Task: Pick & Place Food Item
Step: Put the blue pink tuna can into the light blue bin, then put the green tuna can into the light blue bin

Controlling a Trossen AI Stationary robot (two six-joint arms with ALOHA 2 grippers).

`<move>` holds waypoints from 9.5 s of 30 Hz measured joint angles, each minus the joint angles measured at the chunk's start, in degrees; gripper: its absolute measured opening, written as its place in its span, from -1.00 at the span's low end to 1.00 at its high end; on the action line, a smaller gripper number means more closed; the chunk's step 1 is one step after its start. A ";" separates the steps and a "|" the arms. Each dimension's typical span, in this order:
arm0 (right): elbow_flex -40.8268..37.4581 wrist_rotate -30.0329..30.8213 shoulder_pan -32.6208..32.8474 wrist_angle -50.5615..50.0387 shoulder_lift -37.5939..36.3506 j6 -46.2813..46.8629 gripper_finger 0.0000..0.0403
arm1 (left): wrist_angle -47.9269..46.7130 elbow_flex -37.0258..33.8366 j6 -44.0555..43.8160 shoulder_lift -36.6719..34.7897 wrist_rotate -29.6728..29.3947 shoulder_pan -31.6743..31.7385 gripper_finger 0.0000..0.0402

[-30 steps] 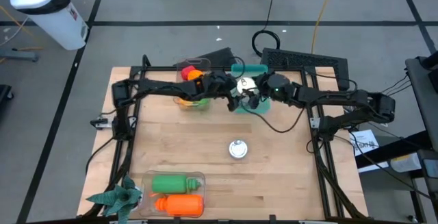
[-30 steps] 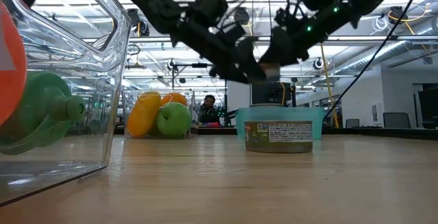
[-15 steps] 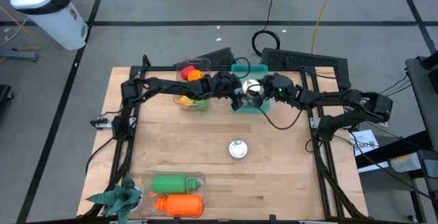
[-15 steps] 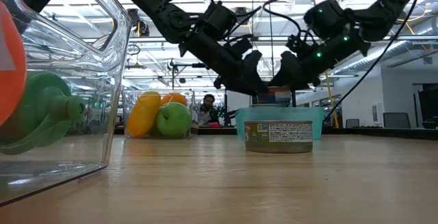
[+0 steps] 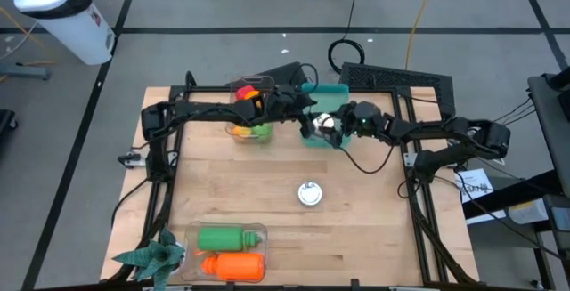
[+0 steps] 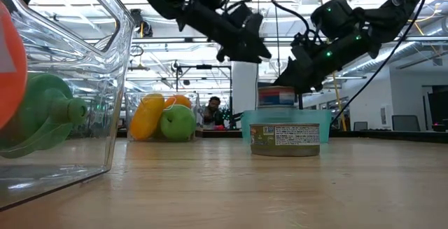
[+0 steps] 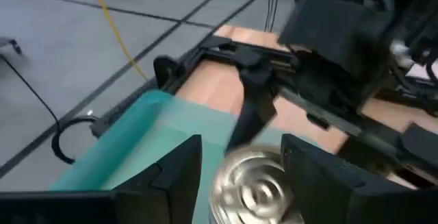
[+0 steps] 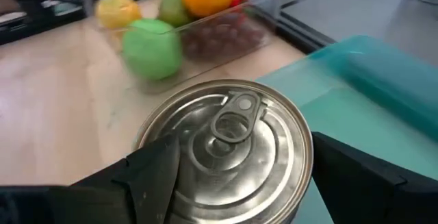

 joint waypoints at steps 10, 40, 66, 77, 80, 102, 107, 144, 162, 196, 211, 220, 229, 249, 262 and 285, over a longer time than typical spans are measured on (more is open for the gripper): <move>0.03 3.06 0.42 0.49 -0.11 -1.80 0.48 | -5.21 -0.24 -0.30 -3.71 0.29 -0.26 0.13; 0.11 3.81 9.72 -6.31 -14.91 -8.11 0.53 | -14.30 -0.64 -2.39 -7.29 15.78 -1.61 0.01; 0.17 19.14 48.33 -13.17 -2.67 2.95 0.49 | 24.89 -38.87 -23.06 -11.39 -10.26 -35.76 -0.29; -0.54 19.11 49.87 -13.99 5.78 11.38 0.49 | 25.53 -34.60 -23.19 2.49 -10.26 -33.60 0.37; -1.71 19.19 49.77 -11.18 8.19 11.35 0.49 | 25.08 -32.80 -21.53 4.39 -10.52 -32.91 0.49; -2.73 14.13 42.64 14.06 21.94 3.32 0.49 | 23.77 -28.52 -15.16 5.66 -6.84 -27.66 0.42; -2.79 14.32 42.60 13.44 18.40 1.57 0.49 | 23.65 -28.52 -14.01 5.64 -6.86 -27.70 0.43; -0.55 8.95 39.43 3.90 12.73 10.04 0.49 | 22.62 -23.56 -6.15 5.68 -7.11 -22.94 0.46; -0.13 14.47 39.30 1.36 12.55 13.81 0.38 | 26.45 -22.58 -7.29 5.40 -6.84 -21.85 0.46; 1.32 6.84 16.13 -11.20 -23.11 6.34 -0.31 | -1.88 -22.77 -0.56 -29.78 -7.96 -22.74 0.46; 5.13 -16.92 -20.31 -8.35 -0.19 10.99 -0.31 | -6.13 -22.86 -2.17 -28.59 -13.77 -22.26 0.46; 5.23 -19.14 -21.05 -4.31 8.86 11.96 -0.31 | -6.19 -22.86 -2.22 -28.61 -13.81 -22.26 0.47; 5.24 -19.58 -19.20 -4.04 9.75 10.24 -0.09 | -6.19 -22.86 -2.28 -28.61 -13.81 -22.26 0.46; 5.25 -4.12 -18.75 -4.55 9.71 -1.92 0.24 | -6.19 -22.86 -3.88 -28.61 -13.80 -22.26 0.46; 5.21 13.27 -18.75 -4.52 9.71 -6.73 0.16 | -6.19 -22.86 -4.03 -28.61 -13.80 -22.26 0.46; 5.22 5.30 -18.80 3.85 11.22 -6.59 0.09 | -8.32 -22.75 -1.52 -30.61 -13.27 -22.52 0.46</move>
